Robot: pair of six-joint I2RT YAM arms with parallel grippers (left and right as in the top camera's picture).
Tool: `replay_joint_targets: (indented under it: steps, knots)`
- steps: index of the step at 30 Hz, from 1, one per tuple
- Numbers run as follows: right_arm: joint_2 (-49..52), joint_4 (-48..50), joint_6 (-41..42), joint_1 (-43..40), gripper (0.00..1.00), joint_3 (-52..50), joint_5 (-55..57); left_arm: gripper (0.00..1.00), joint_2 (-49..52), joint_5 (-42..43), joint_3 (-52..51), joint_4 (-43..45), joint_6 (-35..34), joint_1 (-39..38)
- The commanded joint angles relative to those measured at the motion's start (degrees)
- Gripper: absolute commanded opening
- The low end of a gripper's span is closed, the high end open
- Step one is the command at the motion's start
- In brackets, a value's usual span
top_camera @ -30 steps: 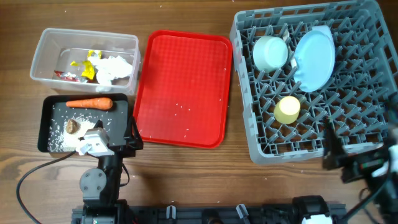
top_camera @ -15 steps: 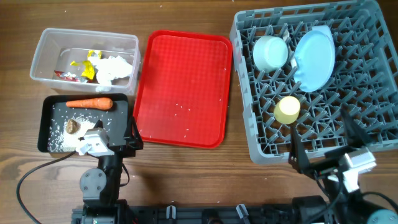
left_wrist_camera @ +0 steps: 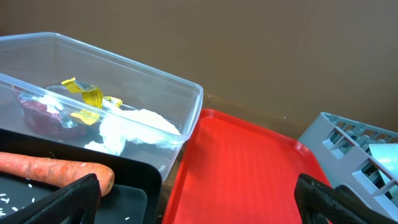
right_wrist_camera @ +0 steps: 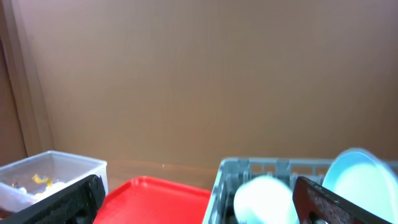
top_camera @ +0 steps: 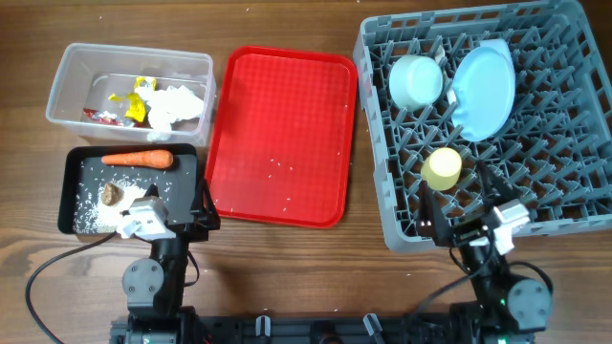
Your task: Sort waste into correct bins and load items into the dishwasher rack
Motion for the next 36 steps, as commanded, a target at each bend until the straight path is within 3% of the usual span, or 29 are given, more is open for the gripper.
replay_joint_targets:
  steps: [1,8,15,36]
  knots:
    - [-1.0,0.9,2.7,-0.2,1.0,-2.6,1.0,1.0,-0.6,0.9,-0.3,-0.1,1.2,0.4]
    - [-1.0,-1.4,14.3,-0.2,1.0,-5.7,9.4,1.0,-0.6,0.9,-0.3,-0.1,1.2,0.4]
    - [-1.0,-9.2,11.8,-0.2,1.0,-5.7,10.3,1.0,-0.6,0.9,-0.3,-0.1,1.2,0.4]
    - [-0.9,-9.1,10.9,-0.2,1.0,-5.6,10.3,1.0,-0.6,0.9,-0.3,-0.1,1.2,0.4]
